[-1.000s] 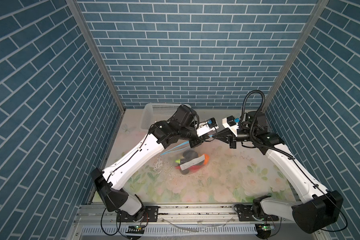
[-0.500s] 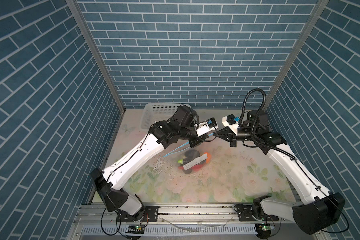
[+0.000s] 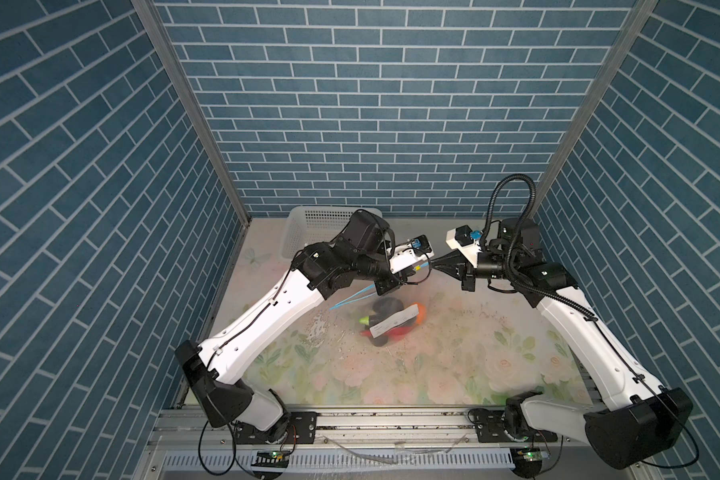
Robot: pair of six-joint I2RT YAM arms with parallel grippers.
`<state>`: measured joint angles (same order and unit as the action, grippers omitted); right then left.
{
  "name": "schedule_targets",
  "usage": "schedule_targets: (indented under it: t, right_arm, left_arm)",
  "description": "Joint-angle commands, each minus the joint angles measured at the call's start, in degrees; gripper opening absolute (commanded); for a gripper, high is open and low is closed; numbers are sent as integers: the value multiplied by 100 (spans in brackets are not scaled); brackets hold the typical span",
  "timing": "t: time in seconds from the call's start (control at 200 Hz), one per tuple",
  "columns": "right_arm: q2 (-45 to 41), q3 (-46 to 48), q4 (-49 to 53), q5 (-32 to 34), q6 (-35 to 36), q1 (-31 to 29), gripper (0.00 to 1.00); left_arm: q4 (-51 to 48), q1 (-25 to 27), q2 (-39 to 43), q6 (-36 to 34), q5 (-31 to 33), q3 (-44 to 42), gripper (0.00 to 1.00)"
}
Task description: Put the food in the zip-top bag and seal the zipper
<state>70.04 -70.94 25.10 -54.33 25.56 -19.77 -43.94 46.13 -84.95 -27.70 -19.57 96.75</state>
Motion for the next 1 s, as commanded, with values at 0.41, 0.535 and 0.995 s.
schedule_targets:
  t: [0.41,0.535,0.995]
  right_arm:
    - [-61,-298,-236,-164,22,42,0]
    - [-38,-285,-241,-201,22,36,0]
    - [-77,-245,-233,-228,43,35,0]
  left_arm:
    - [34,80,-369,257,-22,454,52]
    - [81,80,-466,310,28,592,53]
    - [-193,74,-848,496,-73,951,33]
